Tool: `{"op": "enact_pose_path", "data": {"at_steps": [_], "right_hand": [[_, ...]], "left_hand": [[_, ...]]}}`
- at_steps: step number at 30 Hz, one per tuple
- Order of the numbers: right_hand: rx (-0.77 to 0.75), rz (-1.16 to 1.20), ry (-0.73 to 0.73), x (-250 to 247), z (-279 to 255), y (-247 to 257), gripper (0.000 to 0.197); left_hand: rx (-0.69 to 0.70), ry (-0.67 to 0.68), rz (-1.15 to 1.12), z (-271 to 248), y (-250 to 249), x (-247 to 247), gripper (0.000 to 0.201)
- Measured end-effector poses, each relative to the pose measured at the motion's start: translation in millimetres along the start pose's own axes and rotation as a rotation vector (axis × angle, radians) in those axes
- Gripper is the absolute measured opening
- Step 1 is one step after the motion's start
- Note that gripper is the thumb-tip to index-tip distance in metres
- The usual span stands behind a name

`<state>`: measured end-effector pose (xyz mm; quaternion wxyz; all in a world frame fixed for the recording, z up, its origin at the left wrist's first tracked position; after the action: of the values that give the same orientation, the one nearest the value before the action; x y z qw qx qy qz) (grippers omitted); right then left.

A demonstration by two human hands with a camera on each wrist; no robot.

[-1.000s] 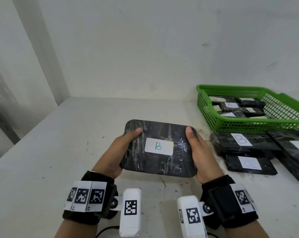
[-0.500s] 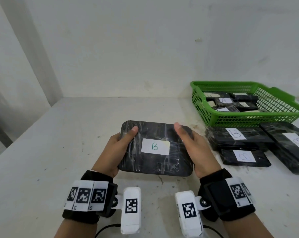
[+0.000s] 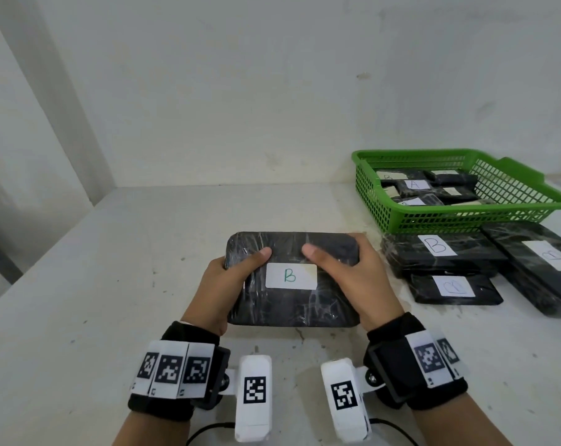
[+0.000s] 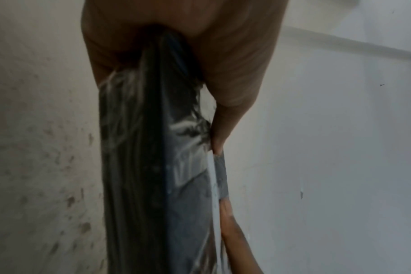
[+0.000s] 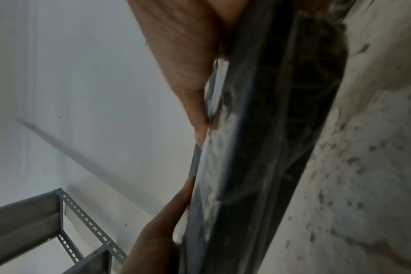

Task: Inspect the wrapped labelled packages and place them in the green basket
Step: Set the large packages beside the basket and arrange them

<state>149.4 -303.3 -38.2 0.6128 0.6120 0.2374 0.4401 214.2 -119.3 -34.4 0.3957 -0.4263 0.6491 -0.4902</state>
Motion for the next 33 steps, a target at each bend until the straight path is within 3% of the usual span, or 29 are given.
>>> {"op": "enact_pose_path", "data": {"at_steps": [5, 11, 14, 19, 22, 26, 28, 33], "right_hand": [[-0.029, -0.006, -0.028, -4, 1, -1, 0.042], [0.024, -0.004, 0.053, -5, 3, 7, 0.054], [0.126, 0.101, 0.158, -1, 2, 5, 0.061], [0.071, 0.128, 0.077, -4, 5, -1, 0.054], [0.035, 0.165, 0.078, -9, 8, 0, 0.048], [0.097, 0.196, 0.217, -8, 10, 1, 0.085], [0.098, 0.133, 0.249, -7, 9, 1, 0.093], [0.023, 0.039, 0.206, -5, 8, -1, 0.069]], "left_hand": [[0.052, 0.120, -0.030, -3, -6, 3, 0.040], [0.068, 0.067, -0.113, 1, -1, 2, 0.017], [0.039, 0.058, -0.180, 5, 1, 0, 0.021], [0.121, 0.197, -0.303, 5, -1, 0, 0.043], [0.172, 0.176, -0.339, 8, -2, -1, 0.044], [0.211, 0.139, -0.375, 11, -1, -5, 0.043], [0.206, 0.141, -0.403, 12, 0, -9, 0.043], [0.235, 0.198, -0.335, 11, 0, -8, 0.052]]}}
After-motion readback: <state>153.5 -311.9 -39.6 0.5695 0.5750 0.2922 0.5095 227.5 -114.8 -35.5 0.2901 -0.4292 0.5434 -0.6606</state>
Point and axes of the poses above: each hand's wrist, its own z-axis towards the middle knuckle, its own x-axis out of the palm, y = z × x, the point moved 3 cm from there along z, towards the middle knuckle, and after that the axes turned 11 degrees about z, right-handed, at the moved point
